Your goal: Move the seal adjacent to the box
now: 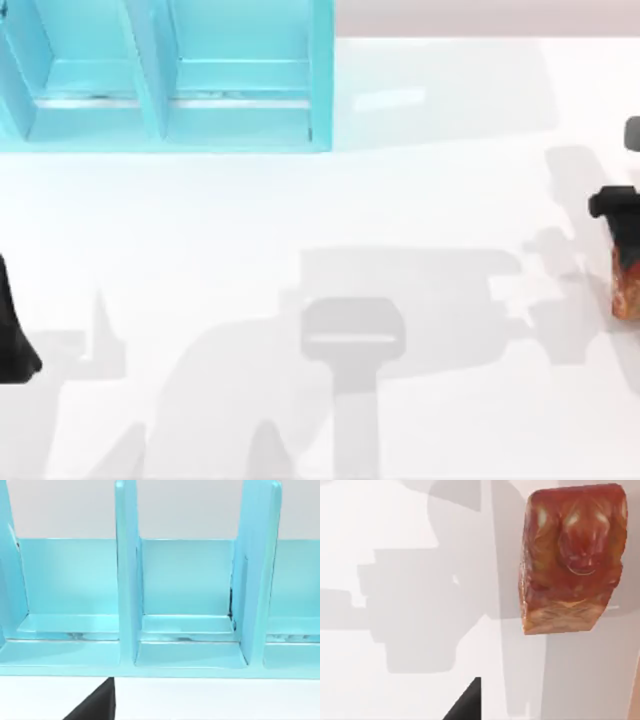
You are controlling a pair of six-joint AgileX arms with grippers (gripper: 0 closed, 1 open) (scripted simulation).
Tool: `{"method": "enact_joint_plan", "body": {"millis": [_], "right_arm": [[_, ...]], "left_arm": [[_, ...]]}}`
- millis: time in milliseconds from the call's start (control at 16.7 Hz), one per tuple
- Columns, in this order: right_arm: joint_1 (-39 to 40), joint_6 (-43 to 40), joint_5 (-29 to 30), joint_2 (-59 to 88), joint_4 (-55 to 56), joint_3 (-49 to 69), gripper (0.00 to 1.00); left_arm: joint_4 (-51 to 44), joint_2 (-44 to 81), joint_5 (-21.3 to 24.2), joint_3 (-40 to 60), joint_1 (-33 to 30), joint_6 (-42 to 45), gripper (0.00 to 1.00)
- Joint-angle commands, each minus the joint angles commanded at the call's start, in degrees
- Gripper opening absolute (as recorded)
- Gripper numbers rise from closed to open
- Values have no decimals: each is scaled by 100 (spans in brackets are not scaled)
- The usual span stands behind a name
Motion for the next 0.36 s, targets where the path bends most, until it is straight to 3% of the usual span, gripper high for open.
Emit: {"method": "enact_joint_plan", "body": {"millis": [360], "right_arm": [[0, 0, 0, 0, 0, 0, 100]], "left_arm": [[0, 0, 0, 0, 0, 0, 100]]}}
